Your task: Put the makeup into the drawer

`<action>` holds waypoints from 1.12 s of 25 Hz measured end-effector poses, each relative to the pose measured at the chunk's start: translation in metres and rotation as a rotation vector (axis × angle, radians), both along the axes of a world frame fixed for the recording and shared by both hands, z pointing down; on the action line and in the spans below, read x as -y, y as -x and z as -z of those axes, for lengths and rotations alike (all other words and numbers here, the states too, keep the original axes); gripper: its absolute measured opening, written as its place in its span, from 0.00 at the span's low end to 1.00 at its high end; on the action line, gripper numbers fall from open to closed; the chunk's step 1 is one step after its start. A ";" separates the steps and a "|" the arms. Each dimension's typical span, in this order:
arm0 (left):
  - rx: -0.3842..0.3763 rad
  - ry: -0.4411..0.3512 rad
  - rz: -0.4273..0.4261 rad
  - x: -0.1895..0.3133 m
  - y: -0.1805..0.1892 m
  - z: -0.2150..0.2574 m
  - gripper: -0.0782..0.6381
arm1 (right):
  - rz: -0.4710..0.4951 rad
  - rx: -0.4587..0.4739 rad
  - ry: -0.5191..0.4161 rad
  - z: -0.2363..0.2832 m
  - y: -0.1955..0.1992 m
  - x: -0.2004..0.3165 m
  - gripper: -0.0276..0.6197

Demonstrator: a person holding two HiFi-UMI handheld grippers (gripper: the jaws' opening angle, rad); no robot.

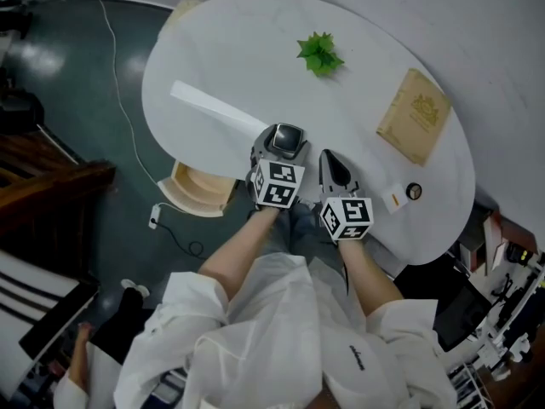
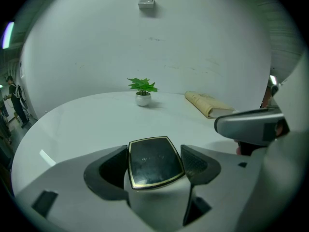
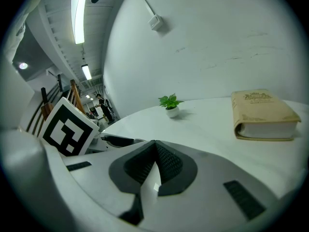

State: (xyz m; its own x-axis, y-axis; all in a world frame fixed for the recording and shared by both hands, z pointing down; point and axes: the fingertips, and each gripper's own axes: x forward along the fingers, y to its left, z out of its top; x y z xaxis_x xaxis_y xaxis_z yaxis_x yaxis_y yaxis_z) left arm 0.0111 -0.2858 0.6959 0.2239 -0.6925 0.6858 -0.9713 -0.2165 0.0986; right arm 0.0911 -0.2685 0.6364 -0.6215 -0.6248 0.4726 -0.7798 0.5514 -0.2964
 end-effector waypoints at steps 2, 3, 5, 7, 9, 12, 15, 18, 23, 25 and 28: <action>-0.008 -0.019 0.003 -0.001 0.002 0.006 0.60 | 0.006 0.001 -0.003 0.003 0.002 -0.002 0.07; -0.015 -0.026 0.008 -0.003 0.004 0.010 0.60 | 0.011 0.001 -0.003 0.004 0.003 -0.003 0.07; -0.032 -0.039 0.021 -0.007 0.009 0.017 0.60 | 0.027 0.003 -0.005 0.006 0.007 -0.006 0.07; -0.046 -0.057 0.037 -0.011 0.017 0.026 0.60 | 0.054 0.004 -0.009 0.008 0.015 -0.010 0.07; -0.056 -0.060 0.056 -0.020 0.027 0.032 0.60 | 0.087 0.006 -0.009 0.011 0.025 -0.017 0.07; -0.064 -0.053 0.089 -0.036 0.046 0.037 0.60 | 0.144 0.012 -0.009 0.015 0.047 -0.028 0.07; -0.063 -0.057 0.130 -0.054 0.068 0.041 0.60 | 0.210 0.020 -0.006 0.017 0.071 -0.042 0.07; -0.066 -0.059 0.168 -0.075 0.090 0.047 0.60 | 0.280 0.025 -0.001 0.017 0.097 -0.057 0.07; -0.067 -0.057 0.241 -0.116 0.131 0.050 0.60 | 0.405 0.031 0.009 0.015 0.144 -0.090 0.07; -0.064 -0.053 0.273 -0.131 0.146 0.048 0.60 | 0.452 0.032 0.016 0.012 0.160 -0.102 0.07; -0.057 -0.045 0.319 -0.155 0.167 0.045 0.61 | 0.519 0.032 0.026 0.007 0.184 -0.123 0.07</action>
State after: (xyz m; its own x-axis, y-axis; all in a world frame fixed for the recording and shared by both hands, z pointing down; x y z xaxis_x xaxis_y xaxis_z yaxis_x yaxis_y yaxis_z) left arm -0.1563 -0.1308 0.6509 0.0282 -0.7630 0.6458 -0.9840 0.0925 0.1523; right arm -0.0929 -0.1454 0.6293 -0.8608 -0.2187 0.4595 -0.3957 0.8555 -0.3341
